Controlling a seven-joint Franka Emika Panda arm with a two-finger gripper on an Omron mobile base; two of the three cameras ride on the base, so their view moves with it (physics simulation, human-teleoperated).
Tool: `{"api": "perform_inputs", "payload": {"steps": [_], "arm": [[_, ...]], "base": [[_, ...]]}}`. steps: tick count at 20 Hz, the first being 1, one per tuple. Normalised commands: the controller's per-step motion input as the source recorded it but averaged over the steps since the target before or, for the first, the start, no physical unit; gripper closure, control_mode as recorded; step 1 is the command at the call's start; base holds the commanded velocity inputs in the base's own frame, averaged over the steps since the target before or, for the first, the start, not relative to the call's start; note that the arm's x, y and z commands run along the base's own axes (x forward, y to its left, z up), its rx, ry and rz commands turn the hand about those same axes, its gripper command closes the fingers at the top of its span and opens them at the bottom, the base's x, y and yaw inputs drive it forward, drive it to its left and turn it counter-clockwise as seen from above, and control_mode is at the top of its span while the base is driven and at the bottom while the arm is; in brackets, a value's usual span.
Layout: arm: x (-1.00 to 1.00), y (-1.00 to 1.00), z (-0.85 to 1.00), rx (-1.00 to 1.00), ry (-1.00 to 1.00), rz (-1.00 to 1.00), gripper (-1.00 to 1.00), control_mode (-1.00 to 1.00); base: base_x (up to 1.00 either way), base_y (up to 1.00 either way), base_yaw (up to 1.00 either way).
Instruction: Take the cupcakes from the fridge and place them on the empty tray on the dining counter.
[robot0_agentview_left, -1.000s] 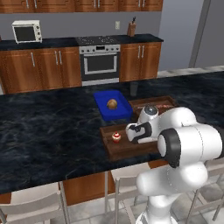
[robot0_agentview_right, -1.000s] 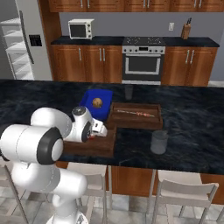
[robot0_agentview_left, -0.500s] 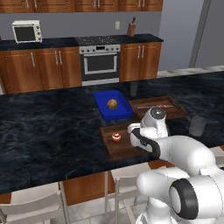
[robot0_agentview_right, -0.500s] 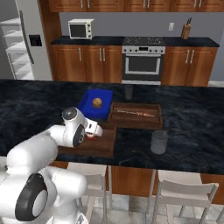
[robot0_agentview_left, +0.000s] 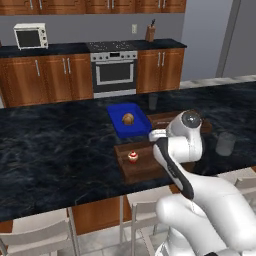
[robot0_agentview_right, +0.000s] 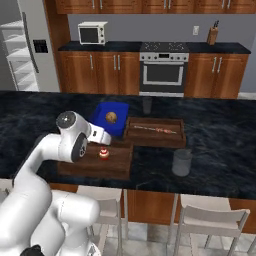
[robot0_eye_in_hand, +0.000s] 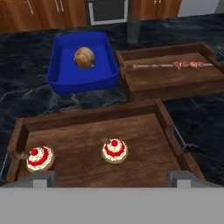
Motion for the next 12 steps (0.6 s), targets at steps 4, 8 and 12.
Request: {"api": "perform_inputs", "payload": {"steps": [4,8,12], "arm": [[-0.57,0.0,0.85,0.0,0.08,0.0,-1.0,-1.0],[-0.86,0.0,0.5,0.0,0.16,0.0,-1.0,-1.0],[-0.99,0.0,0.07,0.0,0.2,0.0,-1.0,-1.0]], "base": [[0.0,0.0,0.0],[0.0,0.0,0.0],[0.0,0.0,0.0]]}}
